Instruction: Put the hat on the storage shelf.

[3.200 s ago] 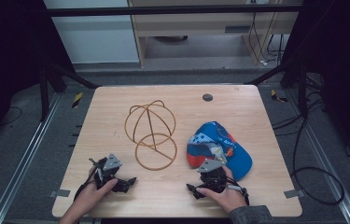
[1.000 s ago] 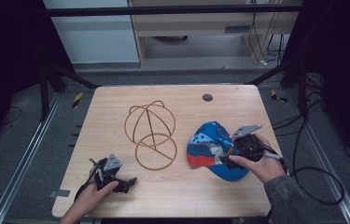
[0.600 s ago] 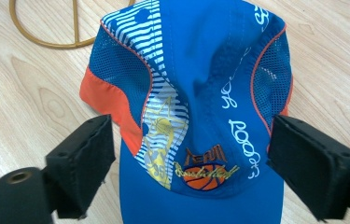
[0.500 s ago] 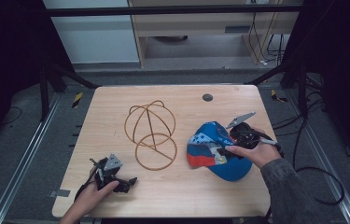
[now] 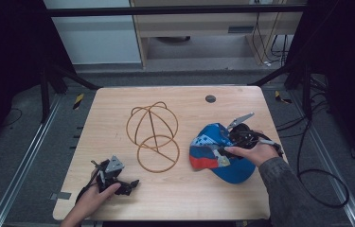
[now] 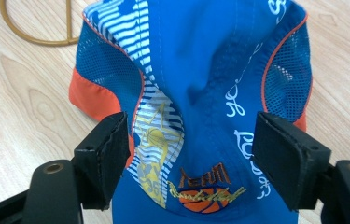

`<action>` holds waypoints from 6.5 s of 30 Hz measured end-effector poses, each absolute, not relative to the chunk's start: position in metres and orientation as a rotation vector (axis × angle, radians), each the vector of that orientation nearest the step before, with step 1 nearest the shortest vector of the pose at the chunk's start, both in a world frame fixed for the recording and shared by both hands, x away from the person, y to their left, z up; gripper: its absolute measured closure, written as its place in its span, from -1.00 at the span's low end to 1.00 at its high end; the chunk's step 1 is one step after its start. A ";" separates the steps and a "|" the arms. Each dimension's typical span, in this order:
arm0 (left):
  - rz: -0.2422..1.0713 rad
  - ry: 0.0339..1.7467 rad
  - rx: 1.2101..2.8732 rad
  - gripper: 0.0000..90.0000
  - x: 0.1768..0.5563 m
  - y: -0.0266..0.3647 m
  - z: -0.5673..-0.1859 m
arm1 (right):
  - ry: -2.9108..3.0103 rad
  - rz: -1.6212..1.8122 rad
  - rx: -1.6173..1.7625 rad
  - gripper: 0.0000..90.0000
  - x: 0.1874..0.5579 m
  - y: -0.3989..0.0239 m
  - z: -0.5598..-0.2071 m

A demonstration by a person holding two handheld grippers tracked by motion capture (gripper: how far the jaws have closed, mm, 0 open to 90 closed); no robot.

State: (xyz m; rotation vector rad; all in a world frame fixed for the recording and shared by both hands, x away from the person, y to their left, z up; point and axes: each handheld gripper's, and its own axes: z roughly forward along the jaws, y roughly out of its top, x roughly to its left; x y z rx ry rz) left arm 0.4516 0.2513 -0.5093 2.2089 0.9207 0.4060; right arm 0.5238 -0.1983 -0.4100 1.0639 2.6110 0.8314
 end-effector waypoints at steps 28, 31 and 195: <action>0.406 0.923 2.208 -1.00 0.451 0.251 -0.509 | 2.678 0.817 1.094 0.85 0.528 -0.198 -0.430; 0.406 0.923 2.208 -1.00 0.451 0.251 -0.509 | 2.688 0.813 1.091 0.90 0.527 -0.198 -0.429; 0.412 0.925 2.203 -1.00 0.451 0.251 -0.509 | 2.452 1.293 0.622 0.98 0.543 -0.002 -0.231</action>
